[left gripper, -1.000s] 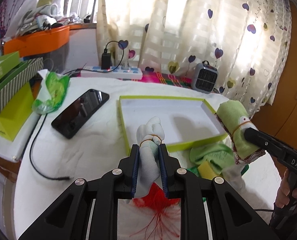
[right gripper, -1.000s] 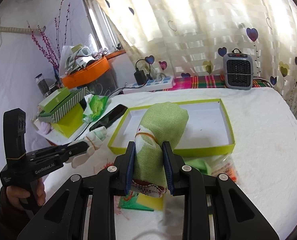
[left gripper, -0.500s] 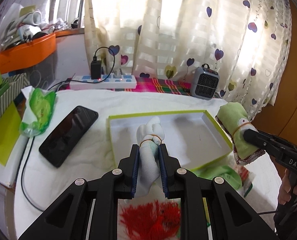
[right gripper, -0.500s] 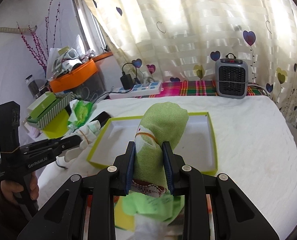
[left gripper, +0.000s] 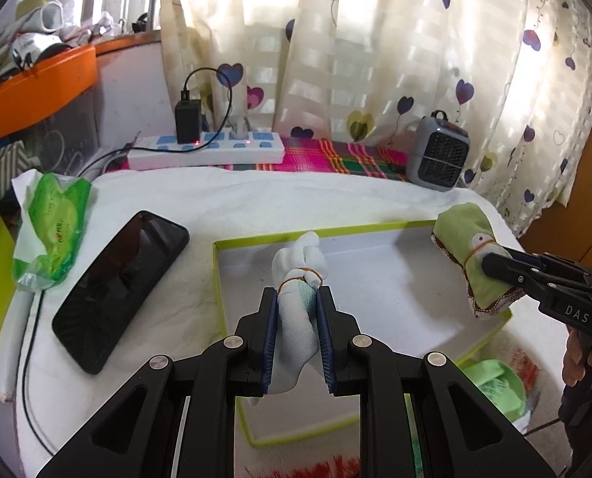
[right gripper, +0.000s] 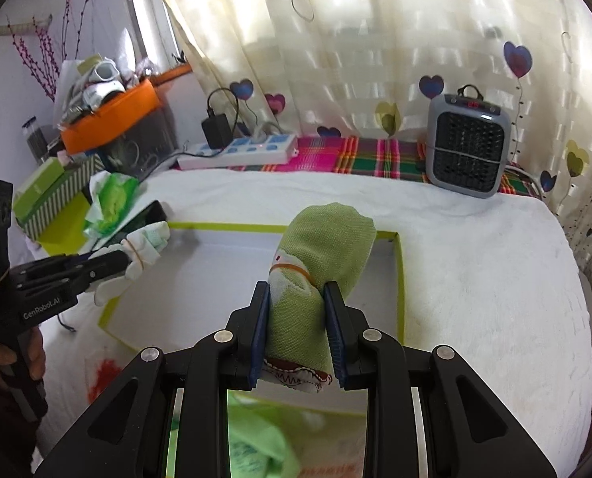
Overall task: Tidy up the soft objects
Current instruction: 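Lower both held items into the lime-green box and open both tools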
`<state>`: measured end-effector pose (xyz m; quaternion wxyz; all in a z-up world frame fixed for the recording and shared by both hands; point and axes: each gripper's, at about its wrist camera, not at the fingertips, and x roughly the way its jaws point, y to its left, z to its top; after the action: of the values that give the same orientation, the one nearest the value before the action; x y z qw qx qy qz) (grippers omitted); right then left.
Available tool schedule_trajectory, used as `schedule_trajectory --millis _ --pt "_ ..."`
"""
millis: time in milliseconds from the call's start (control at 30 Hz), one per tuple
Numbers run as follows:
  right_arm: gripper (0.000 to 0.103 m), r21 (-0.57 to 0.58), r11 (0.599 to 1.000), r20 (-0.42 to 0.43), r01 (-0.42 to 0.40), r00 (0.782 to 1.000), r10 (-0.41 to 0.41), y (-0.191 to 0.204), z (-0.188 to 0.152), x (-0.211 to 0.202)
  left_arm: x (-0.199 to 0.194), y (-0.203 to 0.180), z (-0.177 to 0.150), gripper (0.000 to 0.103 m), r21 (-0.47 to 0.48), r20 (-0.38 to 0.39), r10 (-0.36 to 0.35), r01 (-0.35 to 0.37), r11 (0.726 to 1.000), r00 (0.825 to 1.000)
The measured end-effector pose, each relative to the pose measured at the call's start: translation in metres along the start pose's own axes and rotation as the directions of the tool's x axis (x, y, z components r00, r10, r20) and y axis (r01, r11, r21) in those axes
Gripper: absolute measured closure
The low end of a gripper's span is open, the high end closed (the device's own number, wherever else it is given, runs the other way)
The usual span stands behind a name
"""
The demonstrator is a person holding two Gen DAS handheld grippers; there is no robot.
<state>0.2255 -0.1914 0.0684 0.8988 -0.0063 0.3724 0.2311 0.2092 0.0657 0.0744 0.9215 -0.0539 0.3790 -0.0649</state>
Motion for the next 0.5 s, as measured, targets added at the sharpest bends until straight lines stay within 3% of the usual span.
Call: schedule_trajectory --millis 500 --pt "0.075 -0.024 1.0 -0.101 0.01 0.995 -0.012 -0.019 0.002 0.043 0.036 -0.001 -0.002 0.085 0.028 -0.05 0.069 -0.067 0.997 0.996"
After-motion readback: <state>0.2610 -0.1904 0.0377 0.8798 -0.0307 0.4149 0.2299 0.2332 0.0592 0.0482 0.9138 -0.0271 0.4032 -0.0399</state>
